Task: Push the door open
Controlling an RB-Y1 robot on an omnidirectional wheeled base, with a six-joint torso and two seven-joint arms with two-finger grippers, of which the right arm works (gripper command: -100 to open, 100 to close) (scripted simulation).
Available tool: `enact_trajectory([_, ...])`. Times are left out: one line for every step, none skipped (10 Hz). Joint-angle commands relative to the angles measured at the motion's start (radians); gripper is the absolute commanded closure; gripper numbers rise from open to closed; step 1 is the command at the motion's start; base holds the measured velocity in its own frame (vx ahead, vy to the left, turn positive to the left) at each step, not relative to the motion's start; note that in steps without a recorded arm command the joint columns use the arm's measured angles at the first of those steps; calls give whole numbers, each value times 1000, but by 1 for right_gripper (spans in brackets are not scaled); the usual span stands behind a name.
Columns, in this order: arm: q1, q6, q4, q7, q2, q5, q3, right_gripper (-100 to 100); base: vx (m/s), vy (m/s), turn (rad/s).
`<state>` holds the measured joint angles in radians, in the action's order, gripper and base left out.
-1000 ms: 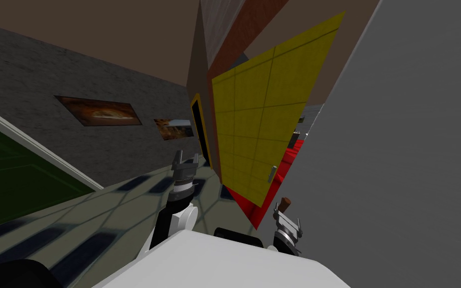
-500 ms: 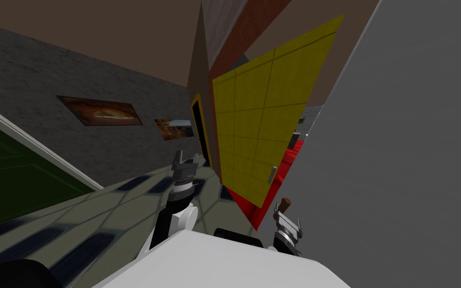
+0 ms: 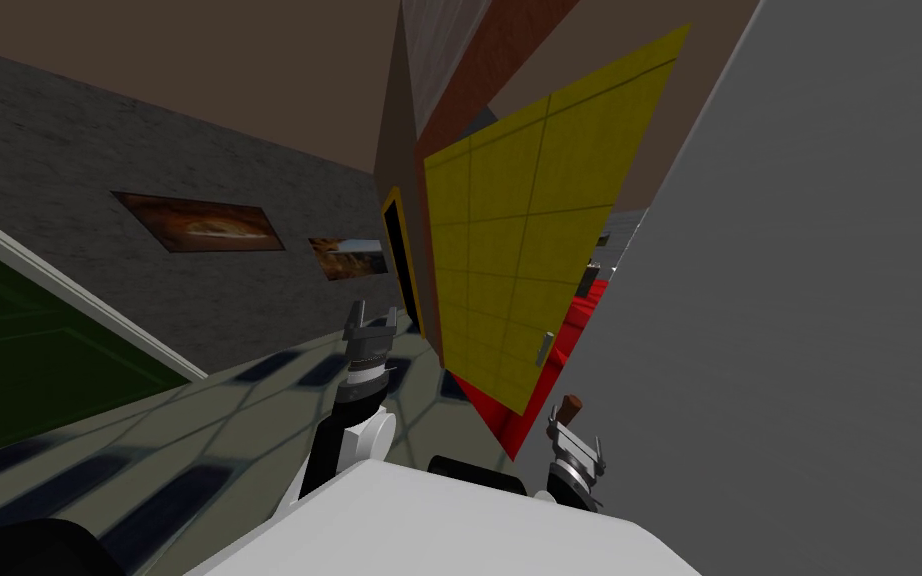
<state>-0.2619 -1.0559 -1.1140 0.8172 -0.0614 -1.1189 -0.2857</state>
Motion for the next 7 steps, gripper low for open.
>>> enact_trajectory([-22, -27, 28, 9, -22, -8, 28, 100, -9, 8, 9])
enact_trajectory([-22, -27, 28, 9, -22, -8, 28, 100, -4, -26, 8])
enact_trajectory([-22, -27, 28, 9, -22, -8, 28, 100, -7, -20, 18])
enact_trajectory([-22, -27, 28, 9, -22, -8, 28, 100, -3, -13, 2])
enact_trajectory([-22, -27, 28, 9, -22, -8, 28, 100, 0, 0, 0])
enact_trajectory([-22, -27, 28, 9, -22, -8, 28, 100, 5, 8, -3])
enact_trajectory([-22, -27, 28, 9, -22, -8, 28, 100, -5, 2, 25])
